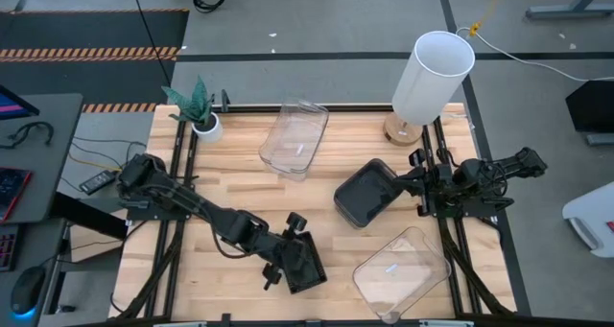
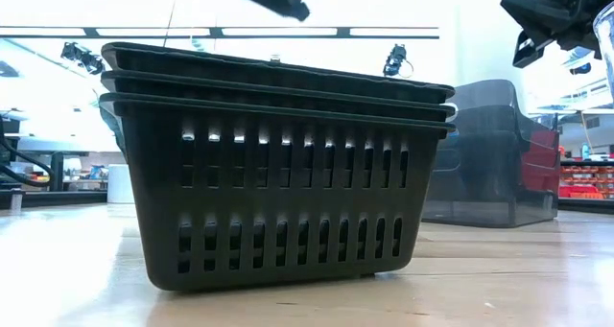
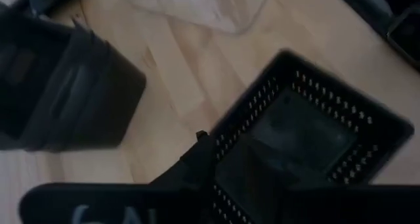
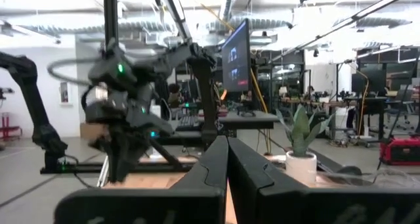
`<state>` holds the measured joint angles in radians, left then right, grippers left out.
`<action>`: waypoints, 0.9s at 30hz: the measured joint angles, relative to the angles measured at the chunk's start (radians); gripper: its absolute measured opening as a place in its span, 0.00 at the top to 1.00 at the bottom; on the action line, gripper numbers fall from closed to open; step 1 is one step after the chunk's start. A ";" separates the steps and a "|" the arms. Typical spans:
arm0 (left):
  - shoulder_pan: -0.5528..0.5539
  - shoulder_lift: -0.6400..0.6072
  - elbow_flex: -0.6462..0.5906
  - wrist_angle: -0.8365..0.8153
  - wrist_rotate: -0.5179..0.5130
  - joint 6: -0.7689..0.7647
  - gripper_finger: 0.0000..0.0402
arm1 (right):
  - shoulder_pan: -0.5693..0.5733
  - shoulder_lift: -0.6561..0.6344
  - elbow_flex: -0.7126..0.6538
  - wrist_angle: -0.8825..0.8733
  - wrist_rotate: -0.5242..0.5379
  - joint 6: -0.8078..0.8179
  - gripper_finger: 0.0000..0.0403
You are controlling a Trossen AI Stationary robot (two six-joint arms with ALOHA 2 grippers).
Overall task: Stack baskets by color
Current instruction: Stack the bottom transparent bin on the top of the top transparent bin
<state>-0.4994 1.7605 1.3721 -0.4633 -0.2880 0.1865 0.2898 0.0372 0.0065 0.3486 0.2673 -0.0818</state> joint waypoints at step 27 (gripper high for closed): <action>0.129 -0.519 -0.549 0.301 -0.009 0.000 0.95 | 0.001 0.213 0.158 0.031 -0.107 0.377 0.96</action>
<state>-0.3703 1.2419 0.8230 -0.1618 -0.2966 0.1862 0.2913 0.2503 0.1648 0.3796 0.1600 0.2953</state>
